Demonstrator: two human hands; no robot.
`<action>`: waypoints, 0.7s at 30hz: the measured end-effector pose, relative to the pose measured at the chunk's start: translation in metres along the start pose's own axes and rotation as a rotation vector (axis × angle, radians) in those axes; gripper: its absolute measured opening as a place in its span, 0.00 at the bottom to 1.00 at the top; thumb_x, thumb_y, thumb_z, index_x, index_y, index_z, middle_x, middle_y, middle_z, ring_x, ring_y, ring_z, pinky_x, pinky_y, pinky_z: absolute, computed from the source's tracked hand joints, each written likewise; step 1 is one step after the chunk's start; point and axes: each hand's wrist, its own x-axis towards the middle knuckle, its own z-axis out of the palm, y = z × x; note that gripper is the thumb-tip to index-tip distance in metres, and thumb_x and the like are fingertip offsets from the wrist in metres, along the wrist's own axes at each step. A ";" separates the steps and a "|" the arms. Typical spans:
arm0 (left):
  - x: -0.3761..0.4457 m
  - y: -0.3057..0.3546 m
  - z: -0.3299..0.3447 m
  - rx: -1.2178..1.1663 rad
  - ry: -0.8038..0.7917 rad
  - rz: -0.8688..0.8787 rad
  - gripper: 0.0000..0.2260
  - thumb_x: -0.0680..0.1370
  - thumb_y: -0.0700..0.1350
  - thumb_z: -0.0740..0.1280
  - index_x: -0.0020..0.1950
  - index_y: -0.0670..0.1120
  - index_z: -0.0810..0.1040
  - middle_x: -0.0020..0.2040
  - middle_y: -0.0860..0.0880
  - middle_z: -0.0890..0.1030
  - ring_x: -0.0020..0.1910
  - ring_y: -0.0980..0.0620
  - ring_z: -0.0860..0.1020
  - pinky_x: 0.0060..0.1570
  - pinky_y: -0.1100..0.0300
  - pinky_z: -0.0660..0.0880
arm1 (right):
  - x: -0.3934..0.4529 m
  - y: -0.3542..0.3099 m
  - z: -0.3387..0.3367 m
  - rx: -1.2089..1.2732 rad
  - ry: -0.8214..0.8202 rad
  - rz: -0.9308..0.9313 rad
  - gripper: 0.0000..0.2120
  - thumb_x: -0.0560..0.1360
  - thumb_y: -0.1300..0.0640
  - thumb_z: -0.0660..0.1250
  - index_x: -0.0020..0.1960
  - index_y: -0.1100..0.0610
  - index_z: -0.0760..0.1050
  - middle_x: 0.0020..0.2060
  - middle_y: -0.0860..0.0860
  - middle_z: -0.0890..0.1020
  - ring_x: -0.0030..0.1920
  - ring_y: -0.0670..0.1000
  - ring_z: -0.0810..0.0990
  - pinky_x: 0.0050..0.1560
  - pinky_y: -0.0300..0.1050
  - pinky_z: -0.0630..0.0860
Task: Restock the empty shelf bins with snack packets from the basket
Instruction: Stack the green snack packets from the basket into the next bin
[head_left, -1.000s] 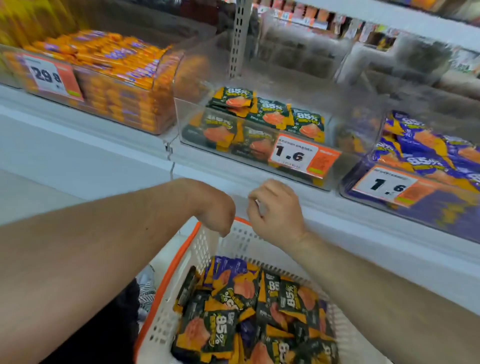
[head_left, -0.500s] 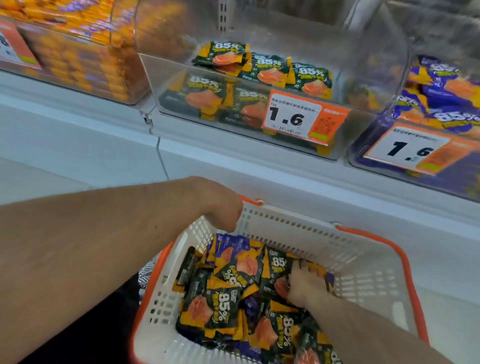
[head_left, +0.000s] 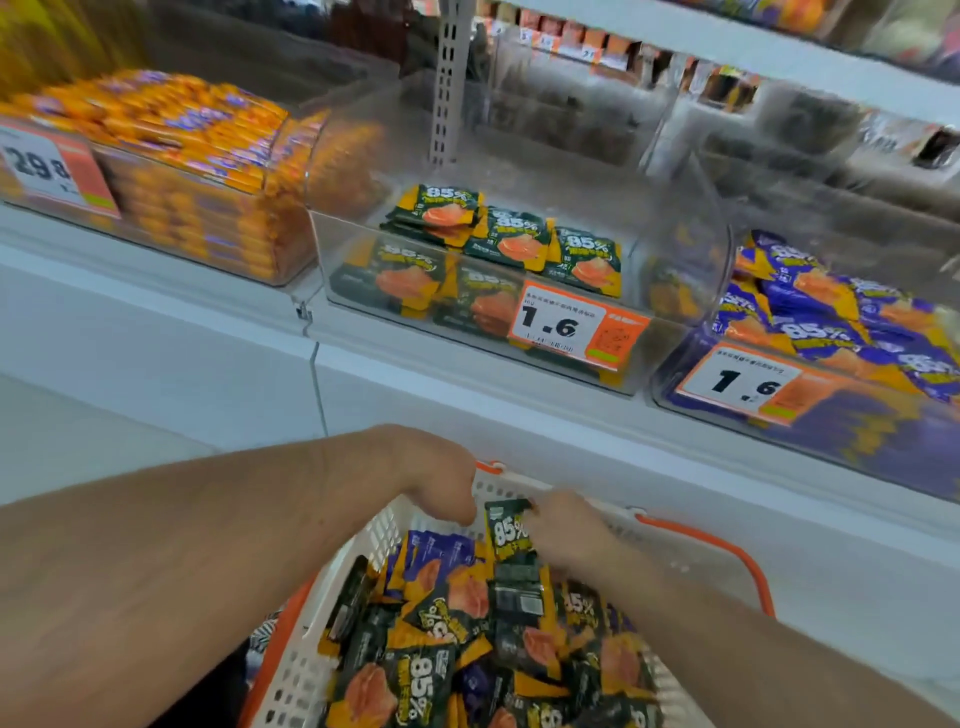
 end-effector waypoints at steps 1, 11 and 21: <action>-0.003 0.000 0.001 -0.042 -0.002 0.003 0.22 0.80 0.57 0.61 0.68 0.44 0.73 0.59 0.46 0.77 0.63 0.44 0.74 0.61 0.51 0.70 | -0.005 -0.010 -0.011 0.111 0.008 0.005 0.07 0.79 0.58 0.61 0.49 0.60 0.76 0.42 0.56 0.79 0.44 0.57 0.79 0.40 0.49 0.73; -0.030 -0.008 0.002 -0.774 0.482 0.158 0.06 0.73 0.38 0.68 0.43 0.49 0.75 0.40 0.50 0.79 0.37 0.52 0.79 0.30 0.66 0.71 | -0.056 -0.075 -0.076 0.808 0.126 -0.219 0.15 0.81 0.50 0.61 0.47 0.61 0.78 0.34 0.53 0.80 0.36 0.55 0.81 0.37 0.48 0.77; -0.079 -0.047 -0.029 -1.376 0.543 0.212 0.17 0.73 0.26 0.65 0.56 0.43 0.80 0.51 0.46 0.85 0.51 0.46 0.81 0.50 0.55 0.76 | -0.075 -0.062 -0.078 0.607 0.430 -0.393 0.09 0.75 0.59 0.70 0.41 0.48 0.73 0.38 0.47 0.77 0.35 0.48 0.73 0.38 0.41 0.71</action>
